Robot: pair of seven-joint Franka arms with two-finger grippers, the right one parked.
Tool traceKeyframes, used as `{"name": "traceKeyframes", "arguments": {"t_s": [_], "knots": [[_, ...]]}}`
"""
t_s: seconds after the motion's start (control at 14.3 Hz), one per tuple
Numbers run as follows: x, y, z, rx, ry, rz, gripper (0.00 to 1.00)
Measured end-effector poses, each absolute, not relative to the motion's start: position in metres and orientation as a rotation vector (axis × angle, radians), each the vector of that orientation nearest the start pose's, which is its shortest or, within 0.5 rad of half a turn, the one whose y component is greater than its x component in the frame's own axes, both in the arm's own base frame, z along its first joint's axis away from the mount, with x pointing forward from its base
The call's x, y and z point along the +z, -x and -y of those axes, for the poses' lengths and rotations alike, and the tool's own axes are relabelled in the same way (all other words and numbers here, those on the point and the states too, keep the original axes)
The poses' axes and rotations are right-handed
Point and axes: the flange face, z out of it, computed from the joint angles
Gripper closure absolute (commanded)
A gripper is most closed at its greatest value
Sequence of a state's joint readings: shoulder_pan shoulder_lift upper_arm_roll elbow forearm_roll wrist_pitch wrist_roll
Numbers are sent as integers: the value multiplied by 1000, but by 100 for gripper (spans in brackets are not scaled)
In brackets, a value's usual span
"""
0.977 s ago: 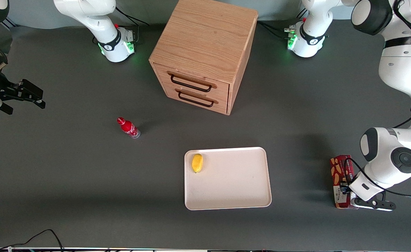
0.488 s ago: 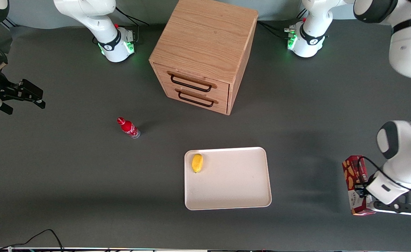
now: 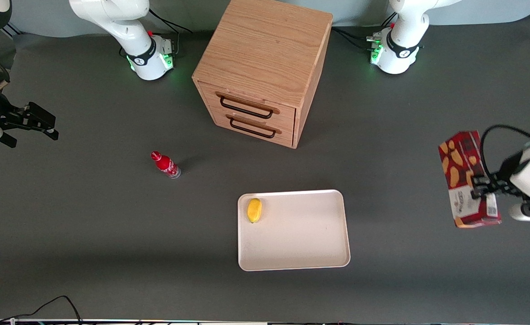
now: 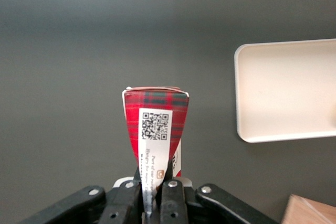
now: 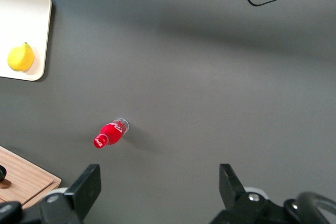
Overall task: Place red cookie box on tray
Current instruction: 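Lift the box upright and carry it toward the white tray, then lower the box flat onto the tray beside the yellow object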
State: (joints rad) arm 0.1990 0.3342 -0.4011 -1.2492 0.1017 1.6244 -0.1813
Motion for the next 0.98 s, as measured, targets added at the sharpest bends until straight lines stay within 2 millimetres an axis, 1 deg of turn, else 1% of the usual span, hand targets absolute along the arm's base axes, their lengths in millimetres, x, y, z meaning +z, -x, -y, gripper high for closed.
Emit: {"name": "traceKeyframes", "arguments": {"t_s": [0.07,0.14,0.21,0.28,0.35,0.42,0.49,0.56,0.7,0.77,0.91,0.98], "knots": [[604,-639,106,-85,3194,32,100],[610,-632,134,-85,3209,61,100],[610,-626,161,-79,3218,78,100],[605,-622,188,-80,3219,74,100],[596,-621,215,-97,3215,67,100],[582,-623,239,-119,3210,71,100],[562,-629,259,-138,3202,82,100],[538,-636,276,-151,3192,92,100],[478,-654,304,-173,3187,105,100],[443,-663,317,-195,3188,112,100],[386,-677,330,-232,3188,110,100],[363,-683,331,-252,3186,99,100]]}}
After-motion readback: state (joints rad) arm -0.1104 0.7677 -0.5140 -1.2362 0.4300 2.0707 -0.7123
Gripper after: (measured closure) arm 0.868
